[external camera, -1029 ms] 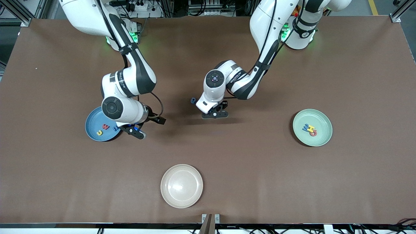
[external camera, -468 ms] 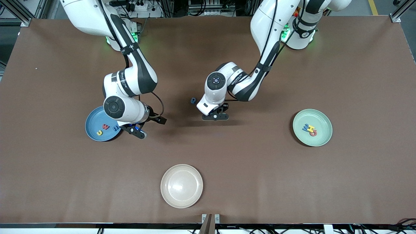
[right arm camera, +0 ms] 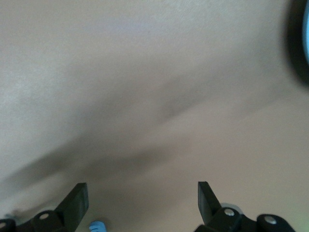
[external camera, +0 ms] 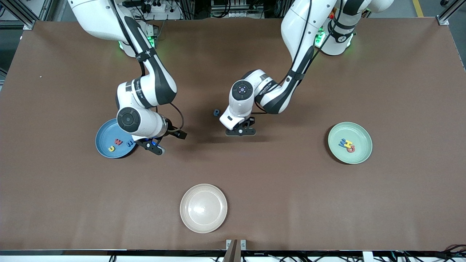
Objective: Sort upper and lower case letters into plates
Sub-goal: 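Grasp the teal R with the left gripper while the right gripper reaches the a, then carry the R to the green plate and open the left gripper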
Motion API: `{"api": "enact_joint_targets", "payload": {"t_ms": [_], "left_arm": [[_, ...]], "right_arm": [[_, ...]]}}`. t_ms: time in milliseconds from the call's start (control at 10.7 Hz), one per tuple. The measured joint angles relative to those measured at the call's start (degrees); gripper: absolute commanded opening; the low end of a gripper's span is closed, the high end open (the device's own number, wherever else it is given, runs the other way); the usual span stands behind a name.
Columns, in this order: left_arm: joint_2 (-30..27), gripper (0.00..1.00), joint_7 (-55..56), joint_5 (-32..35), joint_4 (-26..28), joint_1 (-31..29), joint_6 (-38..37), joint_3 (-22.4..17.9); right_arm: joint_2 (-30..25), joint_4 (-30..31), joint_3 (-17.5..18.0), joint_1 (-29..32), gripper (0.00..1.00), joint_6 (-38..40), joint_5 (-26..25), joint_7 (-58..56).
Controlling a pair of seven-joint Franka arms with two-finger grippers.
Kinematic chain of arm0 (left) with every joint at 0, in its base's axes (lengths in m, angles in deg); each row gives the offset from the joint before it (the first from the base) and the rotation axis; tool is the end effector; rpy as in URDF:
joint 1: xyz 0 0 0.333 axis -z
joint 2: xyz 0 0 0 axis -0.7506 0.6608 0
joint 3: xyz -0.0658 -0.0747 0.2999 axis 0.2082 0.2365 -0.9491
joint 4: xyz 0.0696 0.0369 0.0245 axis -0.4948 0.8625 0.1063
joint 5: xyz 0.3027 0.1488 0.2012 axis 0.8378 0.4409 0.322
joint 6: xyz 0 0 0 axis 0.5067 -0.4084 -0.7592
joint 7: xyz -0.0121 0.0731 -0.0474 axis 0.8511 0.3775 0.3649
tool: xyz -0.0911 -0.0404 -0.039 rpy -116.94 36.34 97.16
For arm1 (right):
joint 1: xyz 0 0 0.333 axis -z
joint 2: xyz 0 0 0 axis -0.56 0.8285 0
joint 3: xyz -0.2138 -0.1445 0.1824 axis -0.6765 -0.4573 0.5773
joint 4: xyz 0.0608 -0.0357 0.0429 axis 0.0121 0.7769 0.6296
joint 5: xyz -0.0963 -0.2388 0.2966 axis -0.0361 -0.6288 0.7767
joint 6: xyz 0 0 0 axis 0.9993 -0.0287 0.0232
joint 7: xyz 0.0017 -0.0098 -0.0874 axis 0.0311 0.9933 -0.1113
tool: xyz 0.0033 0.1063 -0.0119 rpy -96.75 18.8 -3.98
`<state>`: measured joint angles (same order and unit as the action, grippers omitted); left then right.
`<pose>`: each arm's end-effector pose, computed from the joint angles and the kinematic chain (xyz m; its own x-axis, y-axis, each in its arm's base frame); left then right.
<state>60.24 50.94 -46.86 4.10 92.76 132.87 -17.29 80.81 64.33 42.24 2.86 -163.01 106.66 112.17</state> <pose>0.4824 -0.5039 0.2012 0.9998 0.0157 0.0142 0.0149 -0.9983 0.0565 0.5641 0.2615 0.2713 0.8432 -0.4652 -0.2695 -0.4757 -0.8791 0.0292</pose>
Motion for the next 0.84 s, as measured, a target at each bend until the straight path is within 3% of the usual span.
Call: {"api": "enact_joint_targets", "payload": {"t_ms": [281,468,655,842], "left_arm": [[-8.78,0.00,-6.64,1.59,-1.33,-5.72,-8.74,-0.33],[-14.67,0.00,-16.02,1.66,-1.21,-12.17,-16.69,-0.53],[-17.96,0.00,-25.20,1.70,-0.85,-19.20,-23.60,-0.59],[-18.88,0.00,-35.16,1.79,0.49,-26.95,-28.78,-0.65]], "right_arm": [[0.02,0.21,1.34,-3.35,1.00,-1.42,0.12,2.02],[0.08,1.88,3.56,-6.80,1.00,-6.81,0.20,4.51],[0.19,4.74,7.57,-8.72,1.00,-11.45,0.14,6.59],[0.33,5.93,9.32,-10.53,1.00,-12.48,-0.41,6.59]]}}
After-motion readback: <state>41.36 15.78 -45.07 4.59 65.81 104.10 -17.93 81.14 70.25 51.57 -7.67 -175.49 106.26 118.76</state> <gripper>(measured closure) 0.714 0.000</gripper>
